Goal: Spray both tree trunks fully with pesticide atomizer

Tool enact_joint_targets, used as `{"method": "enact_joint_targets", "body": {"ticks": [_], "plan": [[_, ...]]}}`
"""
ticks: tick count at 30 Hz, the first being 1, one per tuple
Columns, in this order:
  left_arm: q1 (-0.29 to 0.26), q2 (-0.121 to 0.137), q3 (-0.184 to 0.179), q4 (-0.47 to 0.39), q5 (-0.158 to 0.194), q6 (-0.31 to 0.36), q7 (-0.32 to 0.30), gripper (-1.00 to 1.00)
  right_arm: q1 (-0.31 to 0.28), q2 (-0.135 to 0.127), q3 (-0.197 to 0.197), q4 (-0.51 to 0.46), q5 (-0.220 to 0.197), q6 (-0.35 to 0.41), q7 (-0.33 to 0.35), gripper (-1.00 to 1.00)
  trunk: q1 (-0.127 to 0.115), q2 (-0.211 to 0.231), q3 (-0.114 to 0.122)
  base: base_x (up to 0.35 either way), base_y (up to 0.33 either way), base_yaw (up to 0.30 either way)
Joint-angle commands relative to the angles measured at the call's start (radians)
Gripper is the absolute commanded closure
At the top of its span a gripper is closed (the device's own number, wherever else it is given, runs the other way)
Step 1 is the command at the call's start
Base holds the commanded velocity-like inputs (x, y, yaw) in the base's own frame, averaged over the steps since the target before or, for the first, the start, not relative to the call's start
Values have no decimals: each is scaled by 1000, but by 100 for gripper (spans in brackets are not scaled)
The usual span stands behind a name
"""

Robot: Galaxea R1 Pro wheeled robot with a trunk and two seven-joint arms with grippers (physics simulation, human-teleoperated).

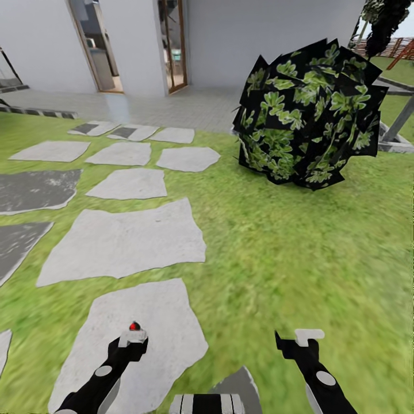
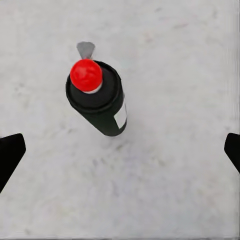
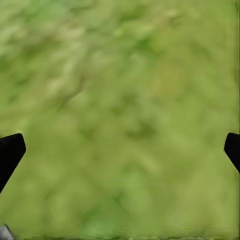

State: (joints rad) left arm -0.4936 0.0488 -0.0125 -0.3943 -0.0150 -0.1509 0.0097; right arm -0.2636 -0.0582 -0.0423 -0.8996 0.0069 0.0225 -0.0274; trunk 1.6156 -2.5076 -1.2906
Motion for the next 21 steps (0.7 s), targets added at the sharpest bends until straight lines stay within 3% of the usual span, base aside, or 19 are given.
{"method": "enact_joint_targets", "body": {"ticks": [1,8,21], "plan": [[0,1,-1,0,-2,-3,1,-100,0,0,1,-1,1,3,-3,-100,0,-1,-6,0,0,-59],[-2,2,-1,0,-1,-3,1,-100,0,1,-1,-1,1,4,-5,-100,3,-2,-44,0,0,-16],[1,2,7,2,1,-21,2,-100,0,1,-1,0,1,2,-6,-100,3,-2,-50,0,0,6]]}}
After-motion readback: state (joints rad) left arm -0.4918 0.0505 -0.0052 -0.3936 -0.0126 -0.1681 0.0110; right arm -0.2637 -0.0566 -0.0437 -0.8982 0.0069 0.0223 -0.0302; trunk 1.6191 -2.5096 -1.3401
